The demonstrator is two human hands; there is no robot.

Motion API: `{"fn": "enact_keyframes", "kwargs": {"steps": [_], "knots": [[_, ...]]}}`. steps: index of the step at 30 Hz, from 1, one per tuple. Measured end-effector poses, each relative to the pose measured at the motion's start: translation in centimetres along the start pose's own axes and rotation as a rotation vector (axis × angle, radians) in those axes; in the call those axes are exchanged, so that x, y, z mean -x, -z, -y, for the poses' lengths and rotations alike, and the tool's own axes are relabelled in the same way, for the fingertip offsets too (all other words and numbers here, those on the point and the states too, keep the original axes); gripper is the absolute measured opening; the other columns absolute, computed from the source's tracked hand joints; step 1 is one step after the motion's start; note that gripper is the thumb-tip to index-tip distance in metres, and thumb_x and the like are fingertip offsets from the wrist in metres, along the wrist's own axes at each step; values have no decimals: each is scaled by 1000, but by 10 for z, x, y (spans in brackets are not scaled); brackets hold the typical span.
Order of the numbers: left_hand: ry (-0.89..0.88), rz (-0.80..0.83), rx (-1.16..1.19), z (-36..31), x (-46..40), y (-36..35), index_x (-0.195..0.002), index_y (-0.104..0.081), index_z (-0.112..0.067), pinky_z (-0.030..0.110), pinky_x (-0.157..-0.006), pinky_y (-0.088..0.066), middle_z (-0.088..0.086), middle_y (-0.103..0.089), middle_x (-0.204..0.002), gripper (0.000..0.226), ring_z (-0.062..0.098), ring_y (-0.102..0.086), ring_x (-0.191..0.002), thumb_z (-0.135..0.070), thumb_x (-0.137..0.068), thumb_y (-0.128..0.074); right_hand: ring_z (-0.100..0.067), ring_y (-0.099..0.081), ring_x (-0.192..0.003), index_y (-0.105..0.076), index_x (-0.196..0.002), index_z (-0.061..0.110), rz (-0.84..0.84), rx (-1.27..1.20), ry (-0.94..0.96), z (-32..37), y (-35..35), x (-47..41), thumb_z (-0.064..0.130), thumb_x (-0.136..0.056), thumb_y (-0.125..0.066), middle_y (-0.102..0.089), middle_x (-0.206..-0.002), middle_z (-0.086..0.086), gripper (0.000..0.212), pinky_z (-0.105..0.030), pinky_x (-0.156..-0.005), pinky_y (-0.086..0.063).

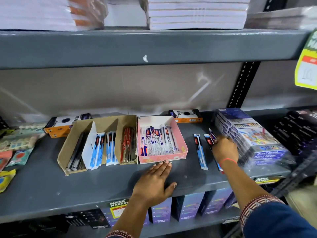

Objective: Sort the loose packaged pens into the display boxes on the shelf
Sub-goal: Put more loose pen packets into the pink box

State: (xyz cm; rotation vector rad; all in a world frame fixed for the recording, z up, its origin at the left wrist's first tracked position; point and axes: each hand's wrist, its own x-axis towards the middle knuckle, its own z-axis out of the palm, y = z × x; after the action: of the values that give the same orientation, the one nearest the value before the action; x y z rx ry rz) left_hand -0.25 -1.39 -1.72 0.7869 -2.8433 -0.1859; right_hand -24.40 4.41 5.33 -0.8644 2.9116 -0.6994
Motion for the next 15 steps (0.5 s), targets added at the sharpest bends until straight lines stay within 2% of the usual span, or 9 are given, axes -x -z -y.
{"fn": "enact_keyframes", "kwargs": {"steps": [7, 12, 15], "knots": [[-27, -6, 45, 3, -1, -2, -144, -6, -18, 23, -108, 9, 1, -9, -154, 67, 14, -3, -139, -56, -91, -22, -41, -60, -109, -56, -118, -3, 86, 86, -114, -14, -7, -13, 13, -93, -49, -63, -117, -28, 31, -47, -91, -50], [-25, -7, 71, 3, 0, -1, -144, -5, -18, 23, -106, 10, 0, -8, -155, 67, 13, -2, -139, -55, -92, -24, -43, -58, -112, -57, -116, -6, 115, -50, -185, -20, -5, -24, 2, -90, -46, -61, -119, -31, 30, -45, -95, -47], [-21, -1, 76, 3, 0, -1, -144, -5, -19, 22, -106, 10, 0, -8, -155, 67, 13, -2, -139, -56, -91, -24, -41, -59, -110, -59, -115, -9, 155, -92, -230, -20, -5, -29, 4, -89, -48, -62, -118, -31, 31, -42, -95, -47]]}}
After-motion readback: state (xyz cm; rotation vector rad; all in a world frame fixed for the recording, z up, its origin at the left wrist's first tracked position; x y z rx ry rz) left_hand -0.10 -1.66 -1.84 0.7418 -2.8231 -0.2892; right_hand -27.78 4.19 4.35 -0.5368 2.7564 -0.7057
